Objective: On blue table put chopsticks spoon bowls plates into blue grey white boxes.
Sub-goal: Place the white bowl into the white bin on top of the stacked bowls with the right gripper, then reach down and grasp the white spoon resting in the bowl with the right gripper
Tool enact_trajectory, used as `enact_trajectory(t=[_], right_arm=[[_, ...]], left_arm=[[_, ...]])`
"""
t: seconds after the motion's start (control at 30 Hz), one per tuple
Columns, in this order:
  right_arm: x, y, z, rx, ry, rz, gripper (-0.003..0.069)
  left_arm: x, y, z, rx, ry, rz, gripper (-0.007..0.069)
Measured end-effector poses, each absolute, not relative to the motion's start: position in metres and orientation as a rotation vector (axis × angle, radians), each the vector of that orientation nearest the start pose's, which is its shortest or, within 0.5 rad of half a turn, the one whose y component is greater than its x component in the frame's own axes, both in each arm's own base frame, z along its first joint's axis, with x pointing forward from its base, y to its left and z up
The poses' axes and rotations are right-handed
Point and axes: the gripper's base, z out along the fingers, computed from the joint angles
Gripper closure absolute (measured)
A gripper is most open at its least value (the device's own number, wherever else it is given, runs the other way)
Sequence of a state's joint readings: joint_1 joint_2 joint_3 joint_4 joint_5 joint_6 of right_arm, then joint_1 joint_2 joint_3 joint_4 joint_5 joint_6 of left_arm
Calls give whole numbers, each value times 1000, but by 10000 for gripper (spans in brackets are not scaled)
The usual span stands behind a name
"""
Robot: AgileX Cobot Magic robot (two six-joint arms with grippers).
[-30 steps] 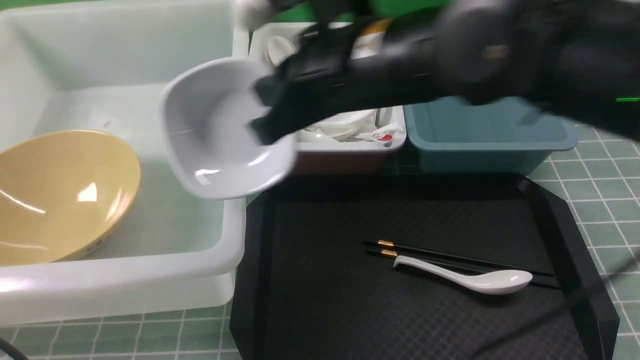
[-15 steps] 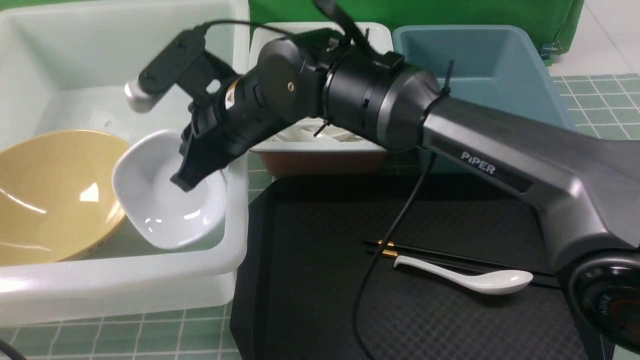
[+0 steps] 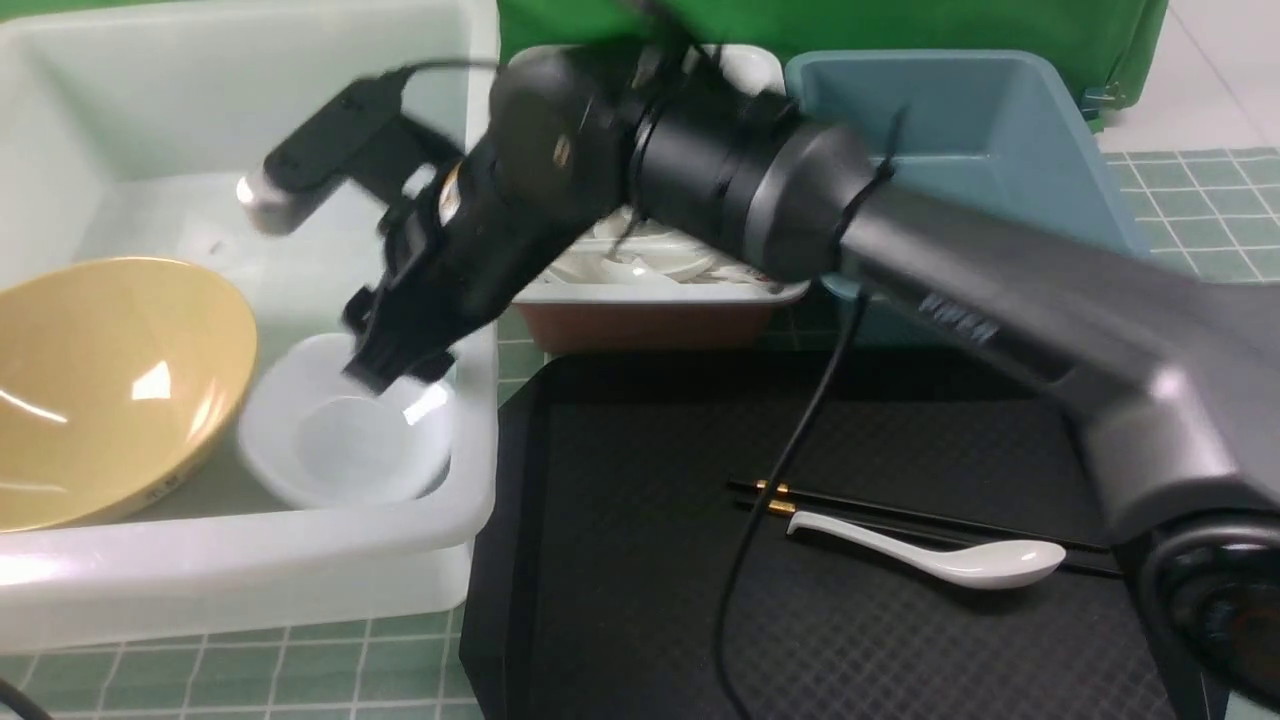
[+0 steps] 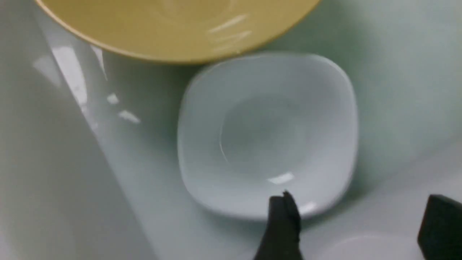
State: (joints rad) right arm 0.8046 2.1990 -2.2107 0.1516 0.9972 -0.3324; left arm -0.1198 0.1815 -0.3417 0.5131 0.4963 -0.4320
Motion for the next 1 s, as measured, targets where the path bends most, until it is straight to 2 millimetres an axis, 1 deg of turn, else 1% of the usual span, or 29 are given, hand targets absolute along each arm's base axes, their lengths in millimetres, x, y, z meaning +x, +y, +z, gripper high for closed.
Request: enact_trajectory(t=[0.03, 0.07, 0.1, 0.13, 0.17, 0.2, 0.23, 0.27, 0.3, 0.33, 0.4, 0.47, 0.53, 0.63, 0.73, 0.77, 0.8, 0.83, 0.9, 0.93, 0.97, 1.0], right_arm=[[338, 354, 323, -1313, 2148, 340, 129], [337, 343, 335, -1306, 2155, 299, 127], [337, 324, 351, -1288, 2189, 230, 126], [338, 307, 362, -1240, 2215, 181, 127], [341, 287, 369, -1170, 2259, 146, 130], [343, 276, 370, -1139, 2287, 131, 131], [344, 257, 365, -1090, 2353, 93, 134], [344, 245, 357, -1066, 2404, 68, 139], [344, 239, 353, -1062, 2429, 56, 139], [333, 217, 320, -1068, 2573, -4, 146], [319, 206, 297, -1099, 2663, -28, 149], [297, 192, 262, -1144, 2763, -46, 151], [278, 180, 237, -1158, 2794, -45, 150], [260, 169, 211, -1162, 2794, -40, 150], [252, 164, 185, -1156, 2755, -21, 169], [252, 164, 184, -1156, 2752, -20, 172], [251, 164, 174, -1149, 2748, -17, 204], [252, 164, 171, -1143, 2748, -15, 228], [253, 165, 166, -1139, 2751, -13, 321], [253, 165, 166, -1138, 2753, -13, 331], [253, 165, 165, -1134, 2755, -10, 397], [254, 166, 165, -1128, 2760, -5, 478]], left_arm=[[56, 15, 278, -41, 1761, 141, 623], [56, 15, 278, -41, 1761, 141, 623], [56, 15, 278, -41, 1761, 142, 623], [56, 15, 278, -41, 1760, 141, 623], [56, 15, 277, -41, 1761, 141, 623], [56, 15, 277, -41, 1761, 141, 623], [56, 15, 277, -41, 1762, 142, 623], [56, 15, 277, -41, 1762, 142, 623], [56, 15, 277, -41, 1762, 142, 623], [56, 15, 277, -41, 1762, 142, 623], [56, 15, 277, -40, 1763, 141, 623], [57, 15, 274, -40, 1771, 143, 623], [57, 15, 274, -39, 1771, 142, 623], [57, 14, 274, -38, 1768, 142, 623], [57, 14, 274, -37, 1766, 141, 623], [57, 14, 274, -37, 1766, 141, 623], [57, 14, 274, -37, 1766, 141, 623], [57, 14, 274, -37, 1766, 140, 623], [57, 14, 274, -37, 1765, 140, 623], [57, 14, 274, -37, 1765, 140, 623], [57, 14, 274, -37, 1765, 140, 623], [57, 14, 274, -37, 1765, 140, 623]])
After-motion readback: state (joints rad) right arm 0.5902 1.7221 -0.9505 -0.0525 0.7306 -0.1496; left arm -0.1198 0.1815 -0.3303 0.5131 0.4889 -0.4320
